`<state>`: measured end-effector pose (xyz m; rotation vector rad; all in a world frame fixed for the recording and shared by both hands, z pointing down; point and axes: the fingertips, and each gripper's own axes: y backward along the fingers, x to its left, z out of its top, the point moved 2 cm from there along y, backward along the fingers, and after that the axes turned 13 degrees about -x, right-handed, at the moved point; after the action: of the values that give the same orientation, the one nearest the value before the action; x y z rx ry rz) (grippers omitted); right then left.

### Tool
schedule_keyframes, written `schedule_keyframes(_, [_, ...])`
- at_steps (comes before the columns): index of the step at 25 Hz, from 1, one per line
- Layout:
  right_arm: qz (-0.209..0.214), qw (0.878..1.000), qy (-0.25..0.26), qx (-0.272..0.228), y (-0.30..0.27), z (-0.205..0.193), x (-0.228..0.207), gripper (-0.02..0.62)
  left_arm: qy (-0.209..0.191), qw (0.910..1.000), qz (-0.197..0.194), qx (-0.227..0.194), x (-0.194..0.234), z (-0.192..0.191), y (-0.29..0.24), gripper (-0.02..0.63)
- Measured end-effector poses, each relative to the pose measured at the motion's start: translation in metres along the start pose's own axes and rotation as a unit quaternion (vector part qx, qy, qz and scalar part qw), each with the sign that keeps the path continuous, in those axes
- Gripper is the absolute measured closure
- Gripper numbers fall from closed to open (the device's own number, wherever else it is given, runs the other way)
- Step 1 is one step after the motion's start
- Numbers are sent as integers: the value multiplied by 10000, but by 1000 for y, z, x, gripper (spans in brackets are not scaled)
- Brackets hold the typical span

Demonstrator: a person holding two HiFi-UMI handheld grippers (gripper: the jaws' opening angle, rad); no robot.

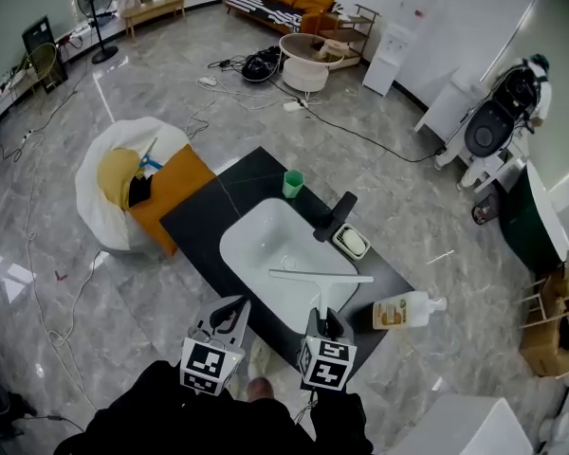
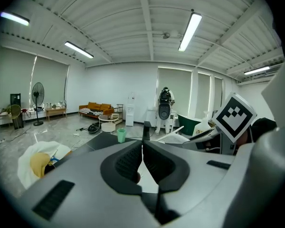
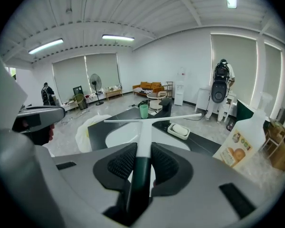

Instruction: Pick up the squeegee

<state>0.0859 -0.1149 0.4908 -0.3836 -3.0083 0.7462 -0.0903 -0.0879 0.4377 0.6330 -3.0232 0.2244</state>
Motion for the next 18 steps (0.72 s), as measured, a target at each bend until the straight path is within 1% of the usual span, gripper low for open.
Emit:
schedule_keyframes(9, [-158, 9983, -21, -559, 66, 13, 10, 486, -198, 9994, -103, -275, -12, 23, 44, 578])
schedule_keyframes(13, [-234, 9964, -27, -816, 97, 14, 16, 486, -254, 9987, -189, -409, -20, 32, 65, 578])
schedule_keyframes(18, [-298, 9944, -54, -1016, 132, 13, 21, 486, -321, 9978, -291, -494, -33, 40, 86, 578])
